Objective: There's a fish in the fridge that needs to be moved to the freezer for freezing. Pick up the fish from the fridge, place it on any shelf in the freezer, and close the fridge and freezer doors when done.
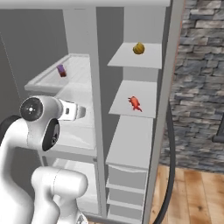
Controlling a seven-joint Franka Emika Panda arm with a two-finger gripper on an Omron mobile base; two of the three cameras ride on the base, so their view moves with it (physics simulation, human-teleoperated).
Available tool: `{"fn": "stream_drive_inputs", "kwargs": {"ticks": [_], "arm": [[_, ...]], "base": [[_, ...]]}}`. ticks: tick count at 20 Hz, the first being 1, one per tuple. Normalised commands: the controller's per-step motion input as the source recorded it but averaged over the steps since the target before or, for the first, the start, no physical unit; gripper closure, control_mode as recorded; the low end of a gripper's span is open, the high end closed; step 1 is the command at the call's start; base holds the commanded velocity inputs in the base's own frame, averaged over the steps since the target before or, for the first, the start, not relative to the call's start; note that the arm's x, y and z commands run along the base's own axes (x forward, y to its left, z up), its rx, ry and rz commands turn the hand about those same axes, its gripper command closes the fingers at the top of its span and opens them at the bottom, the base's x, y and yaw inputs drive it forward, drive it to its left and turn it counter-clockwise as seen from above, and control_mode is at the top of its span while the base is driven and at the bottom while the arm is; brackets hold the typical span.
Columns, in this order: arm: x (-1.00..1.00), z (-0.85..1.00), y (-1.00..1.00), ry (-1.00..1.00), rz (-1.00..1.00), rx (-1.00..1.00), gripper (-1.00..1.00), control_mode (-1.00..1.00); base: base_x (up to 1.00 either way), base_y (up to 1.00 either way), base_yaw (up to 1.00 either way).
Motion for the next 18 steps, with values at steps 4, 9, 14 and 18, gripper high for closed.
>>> {"fn": "stream_drive_inputs", "kwargs": {"ticks": [4, 9, 14, 18], "arm": [[0.00, 0.00, 0.00, 0.00, 0.00, 0.00, -1.00, 1.00], [0.00, 0.00, 0.00, 0.00, 0.00, 0.00, -1.00, 1.00], [0.00, 0.00, 0.00, 0.00, 0.00, 0.00, -1.00, 1.00], [0.00, 0.00, 0.00, 0.00, 0.00, 0.00, -1.00, 1.00]], "base": [[-0.74, 0.13, 0.08], [-0.48, 0.12, 0.01], [-0.36, 0.00, 0.00], [-0.23, 0.00, 0.00]]}}
